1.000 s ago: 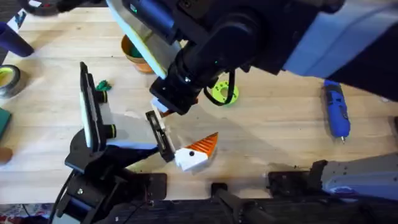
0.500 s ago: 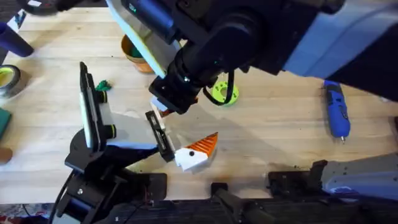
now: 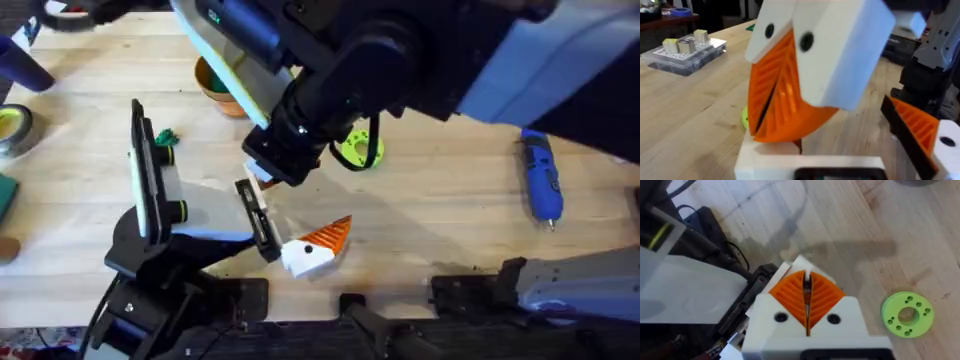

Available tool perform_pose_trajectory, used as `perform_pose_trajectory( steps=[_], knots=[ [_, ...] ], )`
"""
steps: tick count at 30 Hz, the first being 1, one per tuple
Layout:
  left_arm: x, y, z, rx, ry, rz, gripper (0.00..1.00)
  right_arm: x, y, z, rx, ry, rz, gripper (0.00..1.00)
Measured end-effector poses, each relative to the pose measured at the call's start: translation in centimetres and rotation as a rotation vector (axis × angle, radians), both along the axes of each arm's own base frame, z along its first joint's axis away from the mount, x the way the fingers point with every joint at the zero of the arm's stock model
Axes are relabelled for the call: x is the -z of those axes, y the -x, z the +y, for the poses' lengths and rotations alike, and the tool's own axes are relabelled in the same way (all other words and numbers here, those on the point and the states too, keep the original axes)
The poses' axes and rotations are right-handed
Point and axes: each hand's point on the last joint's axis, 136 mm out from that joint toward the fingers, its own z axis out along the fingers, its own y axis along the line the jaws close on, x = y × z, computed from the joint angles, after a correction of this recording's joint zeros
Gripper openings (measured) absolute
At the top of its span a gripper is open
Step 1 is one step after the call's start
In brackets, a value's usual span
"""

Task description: Pick up the gripper from the table and insert it into the empty holder that is missing its gripper. Then pick up a screw, insert it into the mounting hole, and use the screwdriver to tighten it. Finally, clean up the table by picking up the vegetable and placing it into the bucket.

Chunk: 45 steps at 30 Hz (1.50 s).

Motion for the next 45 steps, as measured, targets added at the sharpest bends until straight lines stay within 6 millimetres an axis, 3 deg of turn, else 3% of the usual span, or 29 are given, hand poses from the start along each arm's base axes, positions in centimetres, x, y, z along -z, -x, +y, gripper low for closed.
perform_pose_trajectory(
  steps=[29,34,40,43,45],
  knots=[
    [0.0,0.4,-0.2,0.025,0.0,-0.003,0.993,-0.2,0.6,-0.7,-0.006,0.032,0.012,0.014],
    [0.0,0.3,-0.2,0.02,0.0,-0.001,0.993,-0.1,0.8,-0.7,-0.011,0.035,0.014,0.269],
    [0.0,0.1,-0.1,0.008,-0.001,-0.002,0.993,0.0,0.0,-1.5,0.017,0.062,-0.007,0.854],
    [0.0,0.1,-0.1,0.007,-0.001,-0.002,0.993,0.0,-0.5,-1.7,0.029,0.069,-0.018,0.979],
    [0.0,0.1,-0.1,0.007,-0.001,-0.002,0.993,-0.1,-0.6,-1.8,0.032,0.069,-0.019,0.993]
  ],
)
